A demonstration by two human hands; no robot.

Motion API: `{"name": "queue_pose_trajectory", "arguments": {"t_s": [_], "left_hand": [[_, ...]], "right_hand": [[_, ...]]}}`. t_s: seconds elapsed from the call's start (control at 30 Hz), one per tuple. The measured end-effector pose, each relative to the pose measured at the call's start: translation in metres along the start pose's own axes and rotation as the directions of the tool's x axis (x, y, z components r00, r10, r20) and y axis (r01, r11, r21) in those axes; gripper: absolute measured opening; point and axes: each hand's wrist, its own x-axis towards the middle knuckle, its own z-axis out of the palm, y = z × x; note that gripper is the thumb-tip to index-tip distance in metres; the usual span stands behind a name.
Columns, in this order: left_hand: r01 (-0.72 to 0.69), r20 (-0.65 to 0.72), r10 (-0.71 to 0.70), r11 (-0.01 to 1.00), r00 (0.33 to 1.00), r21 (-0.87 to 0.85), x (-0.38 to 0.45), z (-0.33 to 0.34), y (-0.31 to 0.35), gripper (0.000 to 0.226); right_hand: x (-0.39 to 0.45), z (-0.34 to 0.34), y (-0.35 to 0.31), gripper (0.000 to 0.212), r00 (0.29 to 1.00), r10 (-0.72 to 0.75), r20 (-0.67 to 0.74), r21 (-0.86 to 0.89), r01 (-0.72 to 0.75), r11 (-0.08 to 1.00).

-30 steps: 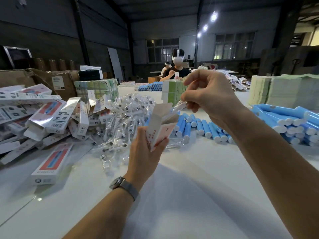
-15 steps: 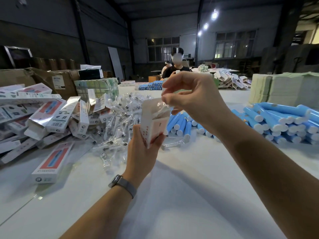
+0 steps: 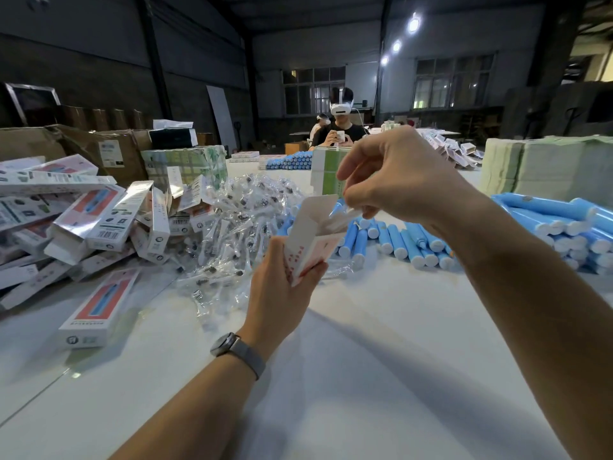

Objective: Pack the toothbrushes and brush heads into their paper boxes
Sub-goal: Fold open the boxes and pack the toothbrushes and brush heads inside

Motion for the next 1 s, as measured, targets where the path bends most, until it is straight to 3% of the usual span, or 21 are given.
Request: {"name": "queue_pose_trajectory", "arguments": {"t_s": [0.17, 0.37, 0.53, 0.63, 0.83, 1.0], "left_hand": [[0.057, -0.02, -0.058, 0.997, 0.998, -0.044, 0.0, 0.0, 0.0, 0.038], [0.051, -0.004, -0.051, 0.996, 0.999, -0.077, 0.0, 0.004, 0.01, 0.036], [0.066, 0.023, -0.064, 0.988, 0.998, -0.138, 0.001, 0.001, 0.018, 0.036], [0.069, 0.05, -0.062, 0.985, 0.997, -0.156, 0.0, -0.002, 0.02, 0.039], [-0.006, 0.097, 0.022, 0.985, 0.995, -0.171, -0.002, -0.006, 0.028, 0.031], [-0.048, 0.084, 0.082, 0.936, 0.993, -0.349, -0.001, -0.002, 0.041, 0.051]], "right_hand": [[0.0, 0.026, 0.012, 0.018, 0.987, -0.093, -0.132, -0.14, 0.074, 0.987], [0.0, 0.047, 0.025, 0.033, 0.964, -0.204, -0.17, -0.081, 0.192, 0.978], [0.005, 0.044, 0.029, 0.048, 0.996, 0.062, -0.071, 0.088, -0.055, 0.995], [0.006, 0.042, 0.027, 0.039, 0.976, 0.202, 0.079, 0.195, -0.214, 0.957], [0.004, 0.031, 0.024, 0.034, 0.915, 0.311, 0.257, 0.201, -0.365, 0.909], [0.001, 0.033, 0.02, 0.04, 0.932, 0.277, 0.232, 0.459, -0.356, 0.814]]}}
